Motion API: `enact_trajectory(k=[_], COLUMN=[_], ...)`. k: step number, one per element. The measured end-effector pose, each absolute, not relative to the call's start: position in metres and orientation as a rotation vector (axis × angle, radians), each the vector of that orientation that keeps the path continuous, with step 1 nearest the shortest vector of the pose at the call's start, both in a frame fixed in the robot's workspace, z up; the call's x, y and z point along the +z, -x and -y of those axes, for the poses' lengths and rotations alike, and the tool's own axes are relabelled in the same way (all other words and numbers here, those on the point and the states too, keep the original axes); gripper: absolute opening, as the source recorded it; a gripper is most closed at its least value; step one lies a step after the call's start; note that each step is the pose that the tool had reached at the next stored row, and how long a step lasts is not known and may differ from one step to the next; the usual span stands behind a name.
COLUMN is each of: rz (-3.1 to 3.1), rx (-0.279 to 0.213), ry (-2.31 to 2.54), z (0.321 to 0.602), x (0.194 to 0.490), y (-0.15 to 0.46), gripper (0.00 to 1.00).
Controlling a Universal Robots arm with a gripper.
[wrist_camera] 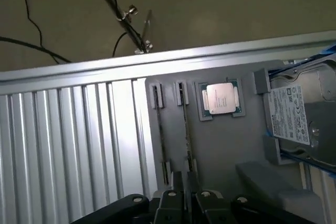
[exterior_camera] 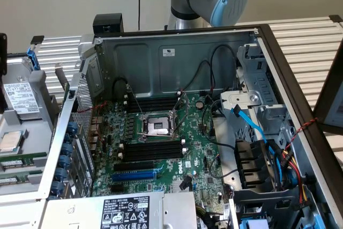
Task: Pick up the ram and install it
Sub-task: 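Pick up the ram and move it above insertion slot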
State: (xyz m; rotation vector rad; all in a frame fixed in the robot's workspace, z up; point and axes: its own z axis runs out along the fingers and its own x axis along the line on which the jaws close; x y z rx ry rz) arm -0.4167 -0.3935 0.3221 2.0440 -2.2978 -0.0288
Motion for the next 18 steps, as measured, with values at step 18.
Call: enact_trajectory(k=[18], rz=[2.131], rx=[-0.039], ry=[-2.206], z=[0.399], x=[0.289], y=[0.424], gripper=[0.32])
